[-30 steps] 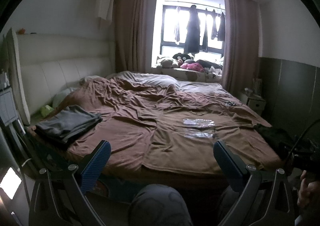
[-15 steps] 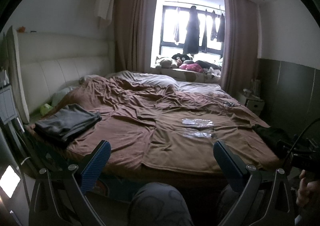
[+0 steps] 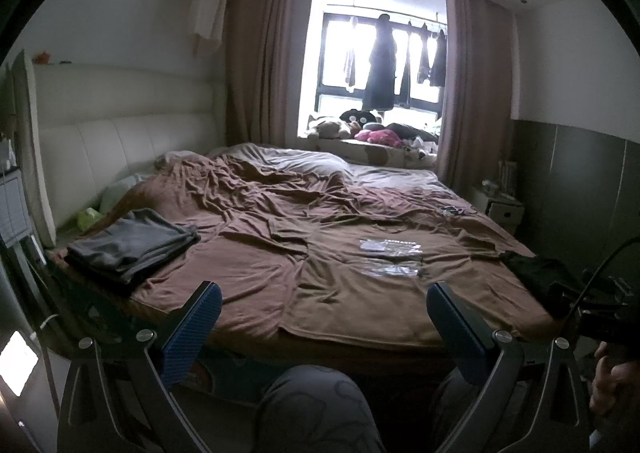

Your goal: Fold small clothes

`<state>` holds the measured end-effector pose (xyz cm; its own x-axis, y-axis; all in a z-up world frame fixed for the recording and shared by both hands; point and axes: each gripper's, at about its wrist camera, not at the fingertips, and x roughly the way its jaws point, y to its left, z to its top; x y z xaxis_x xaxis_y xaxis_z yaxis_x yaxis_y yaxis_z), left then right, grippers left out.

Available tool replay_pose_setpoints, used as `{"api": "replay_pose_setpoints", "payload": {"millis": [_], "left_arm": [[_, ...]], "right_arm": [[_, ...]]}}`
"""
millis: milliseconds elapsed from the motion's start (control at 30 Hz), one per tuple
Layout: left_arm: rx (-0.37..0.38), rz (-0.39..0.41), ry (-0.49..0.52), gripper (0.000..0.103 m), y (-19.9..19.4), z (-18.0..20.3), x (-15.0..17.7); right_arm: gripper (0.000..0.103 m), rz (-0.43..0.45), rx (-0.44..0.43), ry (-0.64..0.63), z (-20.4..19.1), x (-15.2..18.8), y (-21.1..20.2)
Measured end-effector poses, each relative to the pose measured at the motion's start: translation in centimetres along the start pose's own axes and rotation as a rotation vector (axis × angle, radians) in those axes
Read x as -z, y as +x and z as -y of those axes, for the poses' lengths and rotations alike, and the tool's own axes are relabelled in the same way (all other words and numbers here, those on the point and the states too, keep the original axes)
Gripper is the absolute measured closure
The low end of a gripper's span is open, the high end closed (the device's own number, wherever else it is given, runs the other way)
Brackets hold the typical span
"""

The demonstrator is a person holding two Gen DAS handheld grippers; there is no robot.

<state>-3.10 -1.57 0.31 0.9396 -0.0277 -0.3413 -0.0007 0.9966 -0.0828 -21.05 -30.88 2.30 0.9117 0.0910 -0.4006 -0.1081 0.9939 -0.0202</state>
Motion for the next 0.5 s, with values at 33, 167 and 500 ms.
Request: {"api": "replay_pose_setpoints", "payload": {"millis": [33, 167, 500], "left_arm": [[0.000, 0.000, -0.001, 0.000, 0.03, -0.12, -0.07], [0.001, -0.001, -0.002, 0.000, 0.03, -0.17, -0.06], [0.001, -0.004, -0.006, 0.000, -0.04, -0.15, -0.03]], "right_arm": [[0.000, 0.001, 0.000, 0.000, 0.01, -0.01, -0.04], [0.000, 0.000, 0.002, -0.003, -0.08, 0.00, -0.05], [0.000, 0.000, -0.002, -0.010, -0.26, -0.04, -0.22]]}}
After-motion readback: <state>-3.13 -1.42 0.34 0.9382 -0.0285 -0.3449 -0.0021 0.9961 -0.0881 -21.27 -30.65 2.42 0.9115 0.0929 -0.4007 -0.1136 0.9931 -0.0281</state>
